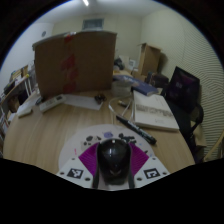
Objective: Arrange mouse
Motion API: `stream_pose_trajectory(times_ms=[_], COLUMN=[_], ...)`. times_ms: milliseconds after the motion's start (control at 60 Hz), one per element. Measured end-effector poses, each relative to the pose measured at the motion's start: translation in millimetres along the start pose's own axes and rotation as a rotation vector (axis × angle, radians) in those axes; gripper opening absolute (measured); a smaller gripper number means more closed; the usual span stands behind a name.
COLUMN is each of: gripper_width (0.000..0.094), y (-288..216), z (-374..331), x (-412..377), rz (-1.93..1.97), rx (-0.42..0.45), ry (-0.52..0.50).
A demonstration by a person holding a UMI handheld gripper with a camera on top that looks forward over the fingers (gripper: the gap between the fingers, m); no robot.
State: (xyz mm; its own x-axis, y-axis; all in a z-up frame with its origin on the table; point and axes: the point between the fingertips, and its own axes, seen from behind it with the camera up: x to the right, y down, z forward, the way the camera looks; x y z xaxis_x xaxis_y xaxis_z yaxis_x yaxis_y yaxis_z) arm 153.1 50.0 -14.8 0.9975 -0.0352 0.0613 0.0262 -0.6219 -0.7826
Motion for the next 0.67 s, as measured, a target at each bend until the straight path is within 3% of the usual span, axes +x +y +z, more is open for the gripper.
stream_pose_trajectory(times_ms=[17,117,150,167,267,317,533,667], gripper_width=[0.0403,0.0497,0.058,0.0551,0.0869,0.0829,0.0843,0.0847], y=[-7,-4,-5,-4,-6,-11,10,45], z=[0,1,2,2,-9,-24,-127,-177], x=[0,0,0,0,-1,0,3,11], rz=[0.007,0.048,0.059,0.063,0.048,0.035,0.011,0.0], rx=[0.029,0.004,0.003,0.001,0.035,0.065,0.164,0.181], ry=[-0.004,-0.022,-0.028,-0.03,-0.058,-0.067,-0.114,-0.13])
